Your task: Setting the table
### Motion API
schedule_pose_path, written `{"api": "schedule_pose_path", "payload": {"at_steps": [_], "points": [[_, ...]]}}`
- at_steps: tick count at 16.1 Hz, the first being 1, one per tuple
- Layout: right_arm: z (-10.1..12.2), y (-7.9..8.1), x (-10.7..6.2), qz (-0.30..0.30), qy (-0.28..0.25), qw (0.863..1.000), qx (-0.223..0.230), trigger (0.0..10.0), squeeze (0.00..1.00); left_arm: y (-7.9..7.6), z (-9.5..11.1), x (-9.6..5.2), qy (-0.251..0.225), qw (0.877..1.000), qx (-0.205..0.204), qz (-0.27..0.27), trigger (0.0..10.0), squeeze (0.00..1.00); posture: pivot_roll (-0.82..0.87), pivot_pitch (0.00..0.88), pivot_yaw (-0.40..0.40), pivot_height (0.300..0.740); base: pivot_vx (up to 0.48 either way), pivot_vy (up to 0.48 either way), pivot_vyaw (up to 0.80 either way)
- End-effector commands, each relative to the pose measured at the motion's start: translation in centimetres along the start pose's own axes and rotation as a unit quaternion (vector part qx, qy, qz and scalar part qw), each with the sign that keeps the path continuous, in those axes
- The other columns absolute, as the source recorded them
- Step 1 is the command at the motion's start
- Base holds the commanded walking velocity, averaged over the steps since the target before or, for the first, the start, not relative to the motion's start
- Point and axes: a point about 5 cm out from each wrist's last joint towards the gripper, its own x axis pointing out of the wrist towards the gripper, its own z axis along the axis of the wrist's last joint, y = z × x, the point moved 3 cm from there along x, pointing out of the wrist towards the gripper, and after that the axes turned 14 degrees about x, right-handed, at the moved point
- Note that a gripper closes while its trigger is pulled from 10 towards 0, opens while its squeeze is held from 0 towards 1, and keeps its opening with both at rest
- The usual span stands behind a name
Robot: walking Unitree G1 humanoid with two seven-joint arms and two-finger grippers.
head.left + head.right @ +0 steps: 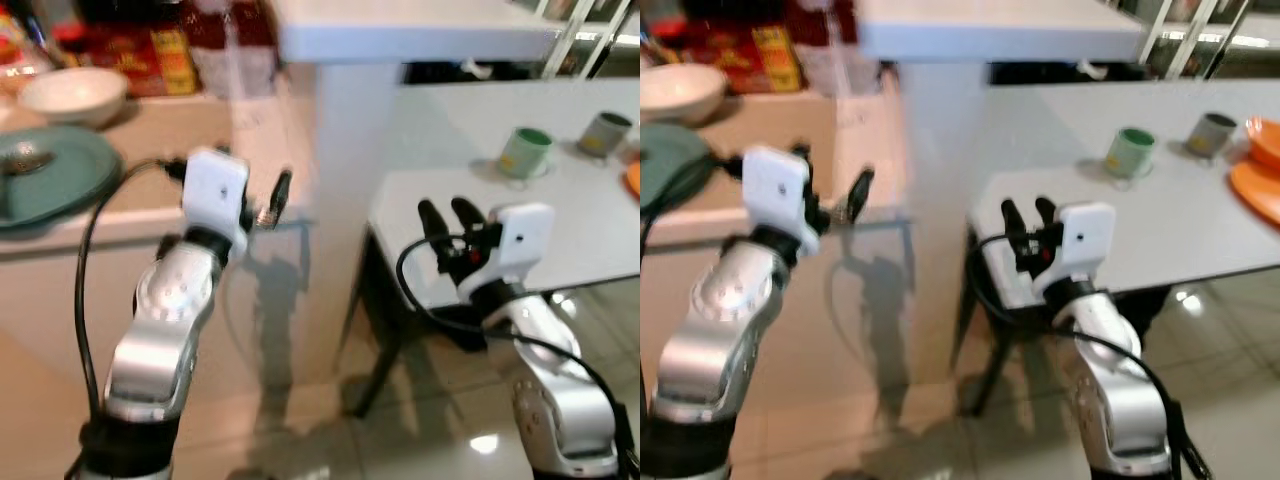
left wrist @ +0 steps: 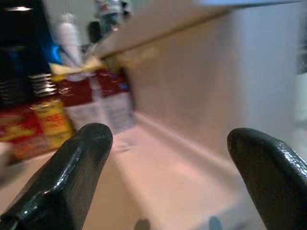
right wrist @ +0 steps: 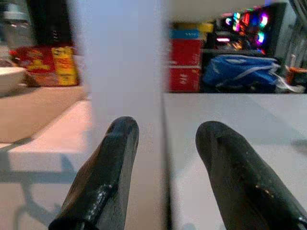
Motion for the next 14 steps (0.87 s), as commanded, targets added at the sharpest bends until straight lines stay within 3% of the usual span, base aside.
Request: {"api": "schedule_pose_path", "payload": {"at_steps": [1, 5, 14], "points": [[0.5, 0.5, 0.3, 0.01, -0.009, 1.0, -0.002, 10.0, 0.0, 1.1, -0.2, 0.2, 0.01, 1.0, 0.009, 0.009, 10.0, 0.0, 0.09, 0.009, -0.032, 0.74, 0.0, 0.48, 0.0], [0.3, 0.5, 0.6, 0.011, -0.005, 1.0, 0.009, 10.0, 0.0, 2.3, 0.7, 1.7, -0.011, 0.999, 0.031, -0.011, 10.0, 0.0, 0.1, 0.003, -0.031, 0.74, 0.0, 0.48, 0.0], [0.6, -0.2, 0.6, -0.006, -0.014, 1.0, 0.012, 10.0, 0.0, 0.9, 1.0, 2.3, -0.021, 0.997, 0.037, -0.061, 10.0, 0.0, 0.1, 0.002, -0.019, 0.74, 0.0, 0.48, -0.78]]}}
